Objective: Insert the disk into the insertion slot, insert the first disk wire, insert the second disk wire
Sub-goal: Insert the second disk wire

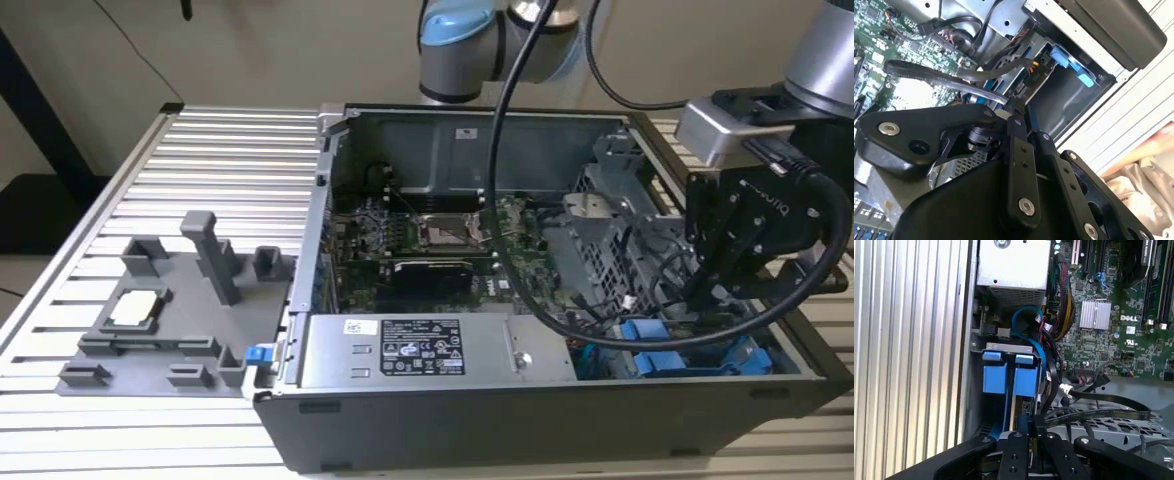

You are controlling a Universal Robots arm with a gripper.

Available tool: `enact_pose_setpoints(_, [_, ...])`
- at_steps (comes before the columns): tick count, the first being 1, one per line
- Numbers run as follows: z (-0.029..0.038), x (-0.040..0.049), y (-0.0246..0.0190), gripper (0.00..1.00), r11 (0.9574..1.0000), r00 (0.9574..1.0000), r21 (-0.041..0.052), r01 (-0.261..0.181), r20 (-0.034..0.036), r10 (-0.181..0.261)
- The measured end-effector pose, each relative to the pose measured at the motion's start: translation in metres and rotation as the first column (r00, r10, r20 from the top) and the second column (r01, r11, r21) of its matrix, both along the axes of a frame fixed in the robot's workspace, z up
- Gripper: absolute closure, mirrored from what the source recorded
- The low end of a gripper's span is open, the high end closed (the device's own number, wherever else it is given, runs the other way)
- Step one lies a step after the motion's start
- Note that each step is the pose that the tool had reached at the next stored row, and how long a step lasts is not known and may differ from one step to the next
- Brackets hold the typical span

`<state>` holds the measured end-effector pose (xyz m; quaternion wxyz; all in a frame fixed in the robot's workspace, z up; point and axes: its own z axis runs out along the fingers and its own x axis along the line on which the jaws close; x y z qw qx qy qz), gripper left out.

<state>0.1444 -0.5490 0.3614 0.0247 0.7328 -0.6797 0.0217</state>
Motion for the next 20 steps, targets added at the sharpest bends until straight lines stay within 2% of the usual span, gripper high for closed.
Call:
enact_pose_setpoints(14, [-0.0018,0.0008,-0.0111,0.84,0.9991,0.9991,-0.0001,0.041,-0.0015,-0.041])
enact_pose_setpoints(15, [-0.0020,0.0008,-0.0112,0.84,0.9990,0.9991,0.0071,0.043,-0.0018,-0.043])
enact_pose_setpoints(18, [-0.0022,0.0009,-0.0113,0.84,0.9970,0.9989,0.0620,0.047,-0.0043,-0.046])
enact_pose_setpoints(19, [-0.0023,0.0009,-0.0115,0.84,0.9960,0.9989,0.0753,0.047,-0.0050,-0.047])
enact_pose_setpoints(20, [-0.0024,0.0010,-0.0121,0.84,0.9954,0.9989,0.0832,0.048,-0.0054,-0.047])
